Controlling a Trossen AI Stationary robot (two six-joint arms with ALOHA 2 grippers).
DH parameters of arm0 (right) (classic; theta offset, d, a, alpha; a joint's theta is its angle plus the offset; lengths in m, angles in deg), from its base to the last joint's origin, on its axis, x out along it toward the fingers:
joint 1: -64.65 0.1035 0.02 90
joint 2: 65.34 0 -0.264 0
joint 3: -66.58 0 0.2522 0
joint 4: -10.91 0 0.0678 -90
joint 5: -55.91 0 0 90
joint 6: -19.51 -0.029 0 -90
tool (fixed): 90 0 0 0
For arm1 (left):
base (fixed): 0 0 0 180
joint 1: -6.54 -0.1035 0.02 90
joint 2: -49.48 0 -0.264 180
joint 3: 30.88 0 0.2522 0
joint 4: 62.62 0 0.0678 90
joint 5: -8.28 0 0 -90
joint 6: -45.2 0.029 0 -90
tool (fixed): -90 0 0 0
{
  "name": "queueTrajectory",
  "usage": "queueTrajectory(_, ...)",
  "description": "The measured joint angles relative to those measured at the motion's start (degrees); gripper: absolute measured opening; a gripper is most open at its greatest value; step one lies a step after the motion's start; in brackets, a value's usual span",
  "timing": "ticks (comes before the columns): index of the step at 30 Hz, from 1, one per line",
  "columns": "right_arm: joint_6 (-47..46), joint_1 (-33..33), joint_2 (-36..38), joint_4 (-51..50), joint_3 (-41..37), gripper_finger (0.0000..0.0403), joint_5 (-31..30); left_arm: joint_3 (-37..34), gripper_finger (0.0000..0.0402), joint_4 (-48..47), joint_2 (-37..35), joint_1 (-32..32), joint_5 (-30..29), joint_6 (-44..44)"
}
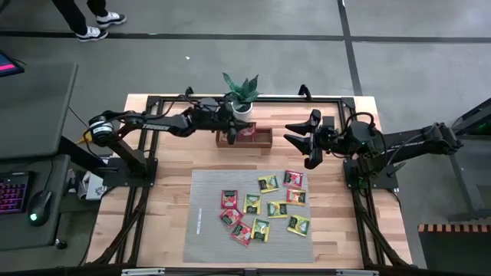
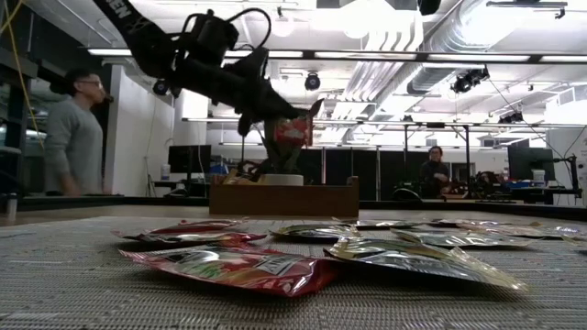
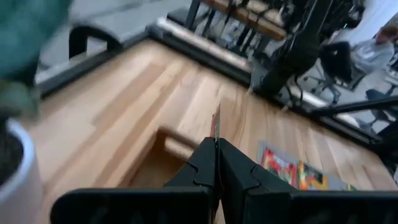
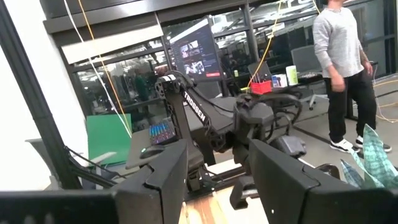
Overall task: Pick & Place Tea
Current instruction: Put the red tea bag into the middle section of the wooden organizer
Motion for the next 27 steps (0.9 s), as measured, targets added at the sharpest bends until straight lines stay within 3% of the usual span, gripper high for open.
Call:
queueTrajectory(9, 0.0, -0.1, 0.0, -0.4, 0.0, 0.0167, -1.1, 0.4, 0.0000, -4.0, 1.7, -0.2, -1.6, 4.2)
queueTrajectory(27, 0.0, -0.1, 0.0, -0.7, 0.0, 0.0167, -1.5, 0.5, 0.0000, -1.2, 7.7, -5.8, 4.2, 2.4)
